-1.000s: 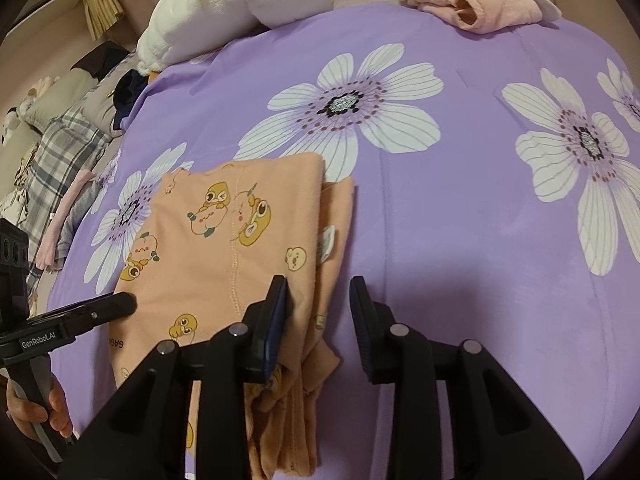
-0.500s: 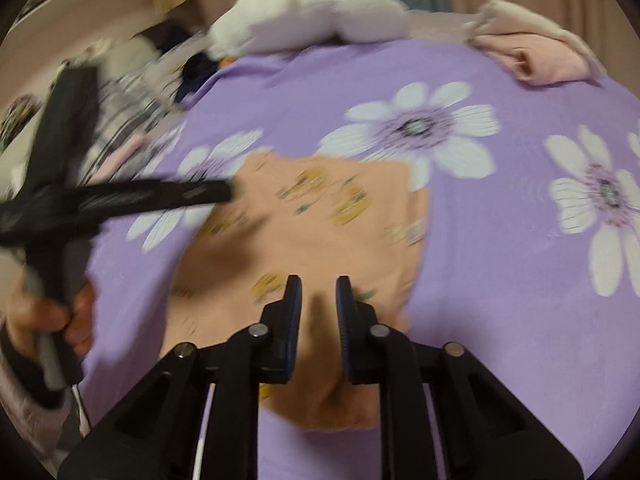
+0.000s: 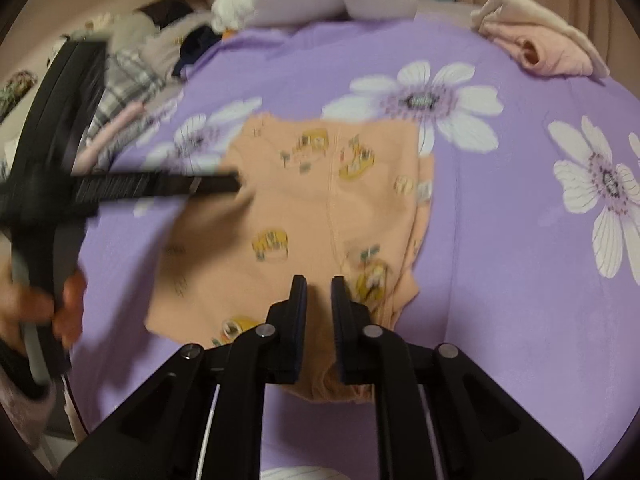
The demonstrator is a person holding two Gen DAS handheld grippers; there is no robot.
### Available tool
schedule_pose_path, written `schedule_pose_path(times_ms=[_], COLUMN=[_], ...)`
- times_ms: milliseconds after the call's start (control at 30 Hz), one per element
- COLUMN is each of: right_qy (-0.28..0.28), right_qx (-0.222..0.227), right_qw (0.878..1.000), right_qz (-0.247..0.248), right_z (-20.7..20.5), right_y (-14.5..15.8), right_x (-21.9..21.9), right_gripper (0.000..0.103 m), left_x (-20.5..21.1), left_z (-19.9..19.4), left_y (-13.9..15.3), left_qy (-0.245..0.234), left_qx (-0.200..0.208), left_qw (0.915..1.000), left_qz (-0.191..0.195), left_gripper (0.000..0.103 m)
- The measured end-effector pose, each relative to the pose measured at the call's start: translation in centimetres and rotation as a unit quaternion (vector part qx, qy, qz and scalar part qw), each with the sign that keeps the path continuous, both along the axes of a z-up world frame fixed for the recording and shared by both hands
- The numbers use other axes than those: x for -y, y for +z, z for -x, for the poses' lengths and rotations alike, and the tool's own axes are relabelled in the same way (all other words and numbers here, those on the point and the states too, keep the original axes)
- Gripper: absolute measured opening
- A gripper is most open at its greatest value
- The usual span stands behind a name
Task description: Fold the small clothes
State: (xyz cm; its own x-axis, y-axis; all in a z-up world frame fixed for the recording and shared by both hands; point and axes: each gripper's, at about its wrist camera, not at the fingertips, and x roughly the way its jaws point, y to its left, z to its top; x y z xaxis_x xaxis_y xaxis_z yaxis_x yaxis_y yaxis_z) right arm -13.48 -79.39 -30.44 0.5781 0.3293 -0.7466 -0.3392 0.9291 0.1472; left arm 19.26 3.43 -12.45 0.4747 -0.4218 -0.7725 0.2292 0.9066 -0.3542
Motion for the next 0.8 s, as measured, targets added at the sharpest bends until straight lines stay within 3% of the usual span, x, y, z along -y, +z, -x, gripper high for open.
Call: schedule_pose_path(times_ms=[167, 333, 533, 567, 600, 633, 667, 700, 800], right_qy=[-0.026, -0.037, -0.041, -0.041, -0.042, -0.046, -0.054, -0.062, -0.073], right_qx=[0.002, -0.012, 0.002, 0.005, 0.009, 0.011, 0.017, 0.022, 0.032], right_qw=[1.000, 0.998, 0.998, 0.998, 0.998, 0.998, 0.998, 0.997, 0.996], right_qz=[0.014, 0.041, 0.043, 0.042, 0.038, 0.037, 0.035, 0.032, 0.029], right_z=[-1.0, -1.2, 0.8, 1.2, 1.7, 2.1, 2.7, 3.3, 4.8], right_y=[-0.2, -1.7, 0.7, 1.1, 1.9, 2.4, 3.2, 4.0, 6.2], right_x=[-0.2, -0.3, -0.4, -0.3, -0.2, -0.1, 0.1, 0.3, 0.7], right_gripper=[0.015, 0.010, 0.017, 0.023, 0.029, 0.045, 0.061, 0.067, 0.082], left_x=[0.0, 0.2, 0.0, 0.0, 0.0, -0.2, -0.3, -0.5, -1.2], left_z=[2.8, 3.2, 4.1, 4.4, 4.8, 5.2, 5.5, 5.9, 7.0], left_y=[-0.7, -2.2, -0.2, 0.3, 1.1, 1.4, 2.0, 2.7, 5.0], left_qy=[-0.008, -0.004, 0.015, 0.017, 0.022, 0.027, 0.035, 0.041, 0.060], left_qx=[0.015, 0.004, -0.002, -0.001, -0.003, -0.004, -0.004, -0.003, -0.002], left_qw=[0.9998, 0.9994, 0.9993, 0.9992, 0.9989, 0.9984, 0.9977, 0.9973, 0.9958], left_qz=[-0.015, -0.033, -0.034, -0.035, -0.042, -0.049, -0.057, -0.061, -0.069], left_gripper=[0.037, 0.037, 0.037, 0.037, 0.044, 0.050, 0.067, 0.080, 0.090])
